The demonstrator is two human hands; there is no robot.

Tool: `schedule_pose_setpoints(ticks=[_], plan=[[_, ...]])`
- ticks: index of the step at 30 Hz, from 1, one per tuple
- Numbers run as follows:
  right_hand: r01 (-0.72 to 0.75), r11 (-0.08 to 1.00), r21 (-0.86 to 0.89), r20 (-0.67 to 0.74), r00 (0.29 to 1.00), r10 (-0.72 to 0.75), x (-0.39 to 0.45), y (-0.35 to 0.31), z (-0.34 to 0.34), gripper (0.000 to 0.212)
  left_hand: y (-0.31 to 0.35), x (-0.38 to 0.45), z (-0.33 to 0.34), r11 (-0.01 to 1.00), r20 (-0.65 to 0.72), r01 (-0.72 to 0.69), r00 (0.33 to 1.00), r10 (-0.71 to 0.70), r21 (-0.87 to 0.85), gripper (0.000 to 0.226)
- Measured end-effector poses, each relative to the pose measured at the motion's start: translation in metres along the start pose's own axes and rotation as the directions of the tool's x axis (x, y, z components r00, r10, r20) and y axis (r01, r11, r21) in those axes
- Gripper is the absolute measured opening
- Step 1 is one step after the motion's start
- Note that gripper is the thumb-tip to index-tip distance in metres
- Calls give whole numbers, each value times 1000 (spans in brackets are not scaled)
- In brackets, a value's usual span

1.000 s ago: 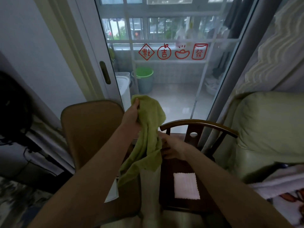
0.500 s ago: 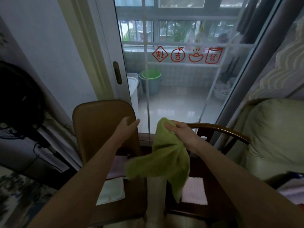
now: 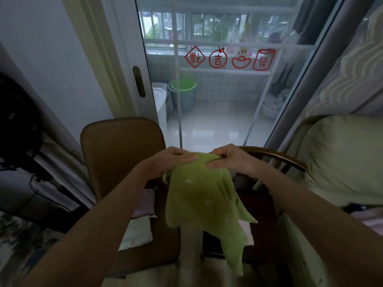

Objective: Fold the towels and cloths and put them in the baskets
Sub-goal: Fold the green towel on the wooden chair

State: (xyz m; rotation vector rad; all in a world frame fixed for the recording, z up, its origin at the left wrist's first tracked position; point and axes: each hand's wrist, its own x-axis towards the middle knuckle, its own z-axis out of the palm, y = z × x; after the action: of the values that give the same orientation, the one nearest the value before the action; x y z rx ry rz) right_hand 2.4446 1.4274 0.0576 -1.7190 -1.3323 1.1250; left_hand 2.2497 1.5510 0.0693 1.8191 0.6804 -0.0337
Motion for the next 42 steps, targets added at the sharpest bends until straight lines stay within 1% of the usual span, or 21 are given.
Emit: schedule_pose_setpoints(ticks=[2, 4, 7, 8, 9, 11, 12, 15, 18, 22, 25, 27, 29, 30, 32, 33, 34, 36, 38, 40, 42], plan=[[-48, 999, -26, -21, 999, 47, 0, 24, 3, 26, -4, 4, 1, 992, -97, -90, 992, 81, -90, 30], [-115, 993, 7, -44, 992, 116, -6, 51, 9, 26, -4, 6, 1, 965, -265, -166, 958, 109, -204, 21], [-135, 989, 59, -74, 987, 139, -19, 83, 15, 40, -11, 4, -9, 921, -369, -166, 929, 25, -354, 18], [-136, 988, 68, -78, 987, 141, -22, 88, 17, 41, -16, 3, -14, 954, -356, -115, 935, 10, -278, 24], [-132, 989, 65, -85, 987, 137, -23, 91, 17, 42, -23, 1, -17, 992, -330, -55, 944, 14, -116, 28], [-121, 989, 81, -125, 983, 130, -21, 84, 18, 38, -39, 2, -18, 984, -242, 23, 970, 22, 179, 30], [-112, 989, 97, -149, 981, 126, -18, 77, 19, 32, -43, 3, -15, 975, -181, 29, 983, 12, 219, 34], [-23, 995, 93, -78, 997, 30, -5, 47, 25, 12, -39, 7, 10, 982, 13, 30, 999, -33, 184, 60], [29, 995, 100, 55, 998, -34, 0, 24, 34, 16, -26, 8, 31, 987, 94, 37, 994, -52, 154, 46], [16, 993, 118, 60, 998, -23, -6, 32, 29, 20, -25, 7, 31, 985, 87, 115, 988, -127, 131, 42], [-35, 989, 145, 76, 997, 25, -12, 44, 26, 26, -31, 13, 35, 997, -6, 66, 998, -66, -39, 31], [-112, 978, 176, 96, 991, 96, -17, 55, 25, 27, -28, 17, 40, 972, -154, 32, 986, -69, -235, 19], [-199, 960, 195, 116, 977, 179, -24, 72, 26, 25, -27, 22, 38, 908, -316, -10, 939, -135, -419, 17], [-241, 953, 185, 110, 968, 224, -28, 82, 26, 26, -30, 25, 35, 868, -380, -37, 908, -178, -495, 24], [-315, 941, 121, 61, 949, 310, -36, 104, 24, 25, -45, 34, 26, 790, -443, -55, 850, -283, -610, 54], [-347, 936, 63, 26, 938, 346, -39, 114, 21, 23, -57, 39, 23, 761, -457, -48, 823, -337, -647, 65], [-377, 926, -11, -8, 926, 377, -43, 124, 19, 22, -67, 43, 21, 734, -464, -36, 795, -390, -678, 66], [-441, 882, -162, -76, 897, 435, -50, 138, 15, 23, -74, 43, 25, 719, -446, 42, 758, -476, -694, 48], [-487, 854, -180, -144, 872, 467, -54, 143, 15, 26, -77, 39, 34, 736, -408, 161, 745, -528, -657, 39], [-507, 862, -13, -203, 845, 494, -52, 134, 20, 26, -84, 38, 45, 715, -346, 252, 740, -576, -652, 31], [-471, 820, 324, -239, 798, 553, -44, 119, 26, 26, -91, 37, 58, 628, -209, 284, 778, -593, -725, 33]])
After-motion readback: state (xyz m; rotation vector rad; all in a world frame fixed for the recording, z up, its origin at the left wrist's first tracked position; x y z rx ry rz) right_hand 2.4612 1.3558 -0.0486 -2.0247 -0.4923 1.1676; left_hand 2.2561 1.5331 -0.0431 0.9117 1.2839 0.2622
